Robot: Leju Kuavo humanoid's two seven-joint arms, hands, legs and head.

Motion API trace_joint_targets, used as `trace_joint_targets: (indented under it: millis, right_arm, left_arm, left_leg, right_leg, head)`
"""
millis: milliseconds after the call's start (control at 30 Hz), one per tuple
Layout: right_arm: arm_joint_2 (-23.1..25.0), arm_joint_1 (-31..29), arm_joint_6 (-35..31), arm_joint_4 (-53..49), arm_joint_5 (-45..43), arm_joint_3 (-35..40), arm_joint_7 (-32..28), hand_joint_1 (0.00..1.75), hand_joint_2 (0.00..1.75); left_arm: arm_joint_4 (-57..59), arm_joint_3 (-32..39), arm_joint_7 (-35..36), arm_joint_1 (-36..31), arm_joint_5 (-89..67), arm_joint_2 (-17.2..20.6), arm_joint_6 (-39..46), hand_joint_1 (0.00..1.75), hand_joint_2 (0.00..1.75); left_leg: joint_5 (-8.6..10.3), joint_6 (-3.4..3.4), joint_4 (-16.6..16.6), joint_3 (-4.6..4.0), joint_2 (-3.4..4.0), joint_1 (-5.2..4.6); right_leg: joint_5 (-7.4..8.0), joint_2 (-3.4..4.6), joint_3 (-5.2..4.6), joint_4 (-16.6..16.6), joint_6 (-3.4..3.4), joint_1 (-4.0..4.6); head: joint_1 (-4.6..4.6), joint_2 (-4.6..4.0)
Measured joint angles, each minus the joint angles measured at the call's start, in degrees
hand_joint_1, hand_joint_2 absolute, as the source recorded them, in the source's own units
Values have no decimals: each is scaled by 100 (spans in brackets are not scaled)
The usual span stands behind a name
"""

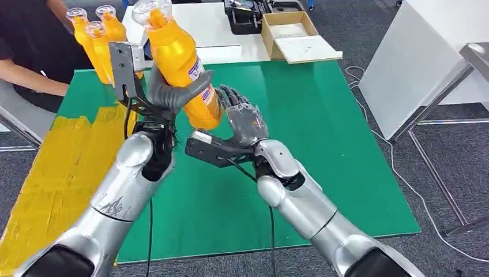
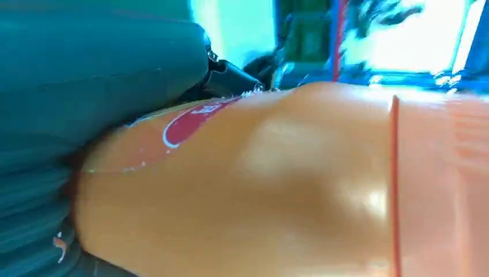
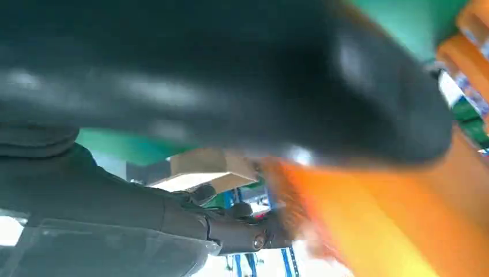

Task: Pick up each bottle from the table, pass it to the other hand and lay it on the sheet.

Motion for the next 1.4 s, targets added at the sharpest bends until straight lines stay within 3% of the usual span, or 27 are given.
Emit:
trace_joint_targets:
  millis: [200,800,1100,1400]
  right_arm:
    - [-396,679,-15,-223,86,-61,-188,0,0]
    - [-536,863,-70,-429,120,-157,-201,0,0]
    - [-1042,1647,-526,-1676,-209,-1431,-583,0,0]
    - [-1362,2059,-918,-2678,-798,-2334,-1146,0,0]
  left_arm:
    - [162,904,-237,-128,-975,468,-319,175,175]
    - [169,1332,-199,-79,-1508,536,-222,175,175]
    - [539,1563,-560,273,-3544,1314,-72,175,175]
    - [1448,1330,-202,601,-5552,1651,5,175,175]
  left_leg:
    - [0,0,0,-2,-3,8]
    - [1,1,0,-3,-10,-1]
    - [-1,-1,0,-3,-12,2]
    - [-1,0,-2,-1,17,-6]
  right_leg:
    - [0,0,-5,0,-1,1]
    - [0,0,4,0,0,0]
    - [-2,-3,-7,-2,-2,-13]
    - [1,9,-4,-1,1,-13]
  head:
    - [2,0]
    - [2,0]
    - [0,0]
    - [2,0]
